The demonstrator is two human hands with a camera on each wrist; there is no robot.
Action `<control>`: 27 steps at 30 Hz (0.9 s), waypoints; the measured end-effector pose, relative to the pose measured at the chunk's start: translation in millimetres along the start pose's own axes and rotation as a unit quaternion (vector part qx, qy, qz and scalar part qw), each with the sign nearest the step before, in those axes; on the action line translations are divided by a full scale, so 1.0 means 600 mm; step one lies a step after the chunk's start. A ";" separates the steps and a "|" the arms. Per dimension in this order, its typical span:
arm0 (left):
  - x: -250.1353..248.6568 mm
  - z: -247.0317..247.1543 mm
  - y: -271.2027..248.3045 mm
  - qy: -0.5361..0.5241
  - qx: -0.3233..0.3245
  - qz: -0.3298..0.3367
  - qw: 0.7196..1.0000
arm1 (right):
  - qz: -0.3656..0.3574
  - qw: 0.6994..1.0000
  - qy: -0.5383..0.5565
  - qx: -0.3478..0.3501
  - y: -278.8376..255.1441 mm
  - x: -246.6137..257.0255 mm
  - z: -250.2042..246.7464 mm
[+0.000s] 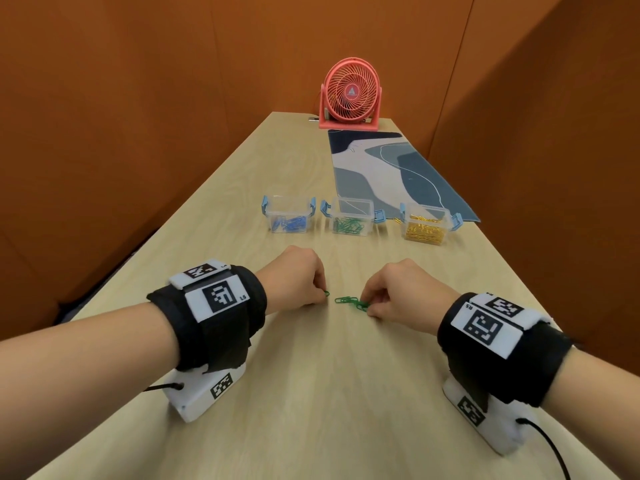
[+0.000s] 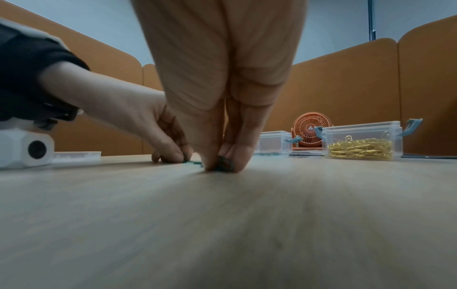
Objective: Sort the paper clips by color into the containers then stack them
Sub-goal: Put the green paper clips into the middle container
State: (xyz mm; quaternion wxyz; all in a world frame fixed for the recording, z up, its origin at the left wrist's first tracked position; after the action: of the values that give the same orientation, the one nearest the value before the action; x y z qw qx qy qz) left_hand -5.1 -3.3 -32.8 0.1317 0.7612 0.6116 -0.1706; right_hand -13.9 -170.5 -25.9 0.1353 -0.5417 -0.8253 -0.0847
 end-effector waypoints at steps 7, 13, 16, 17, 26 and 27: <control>-0.005 0.005 0.005 -0.014 0.057 -0.003 0.998 | 0.002 1.000 -0.030 -0.002 -0.001 0.011 0.002; 0.003 0.003 0.009 -0.048 0.047 0.008 0.998 | 0.006 1.000 -0.003 0.003 -0.001 0.008 0.003; 0.004 0.002 0.013 -0.090 -0.008 0.027 0.996 | 0.013 1.000 0.001 -0.002 -0.001 0.004 0.002; 0.002 0.002 0.014 -0.101 -0.014 0.037 0.994 | 0.017 1.000 0.000 -0.011 -0.001 0.003 0.001; -0.019 0.006 0.024 -0.020 0.054 0.087 0.995 | 0.050 0.998 0.034 -0.008 0.003 -0.005 0.000; -0.018 0.006 0.025 -0.018 0.051 0.087 0.995 | 0.051 0.998 0.039 -0.003 0.003 -0.005 0.000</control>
State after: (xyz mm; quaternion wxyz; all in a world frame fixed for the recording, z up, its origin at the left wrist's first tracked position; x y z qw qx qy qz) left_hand 7.2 -17.9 -31.8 0.1185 0.8142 0.5309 -0.2028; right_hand -11.0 -172.2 -26.7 0.1696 -0.5795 -0.7906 -0.1017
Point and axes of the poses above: each hand's wrist, its own y-axis towards the middle knuckle, its own z-axis out of the palm, x = y × z, the point moved 1 cm from there along y, towards the middle knuckle, and after that the axes turned 6 degrees about -x, right-handed, at the moved point
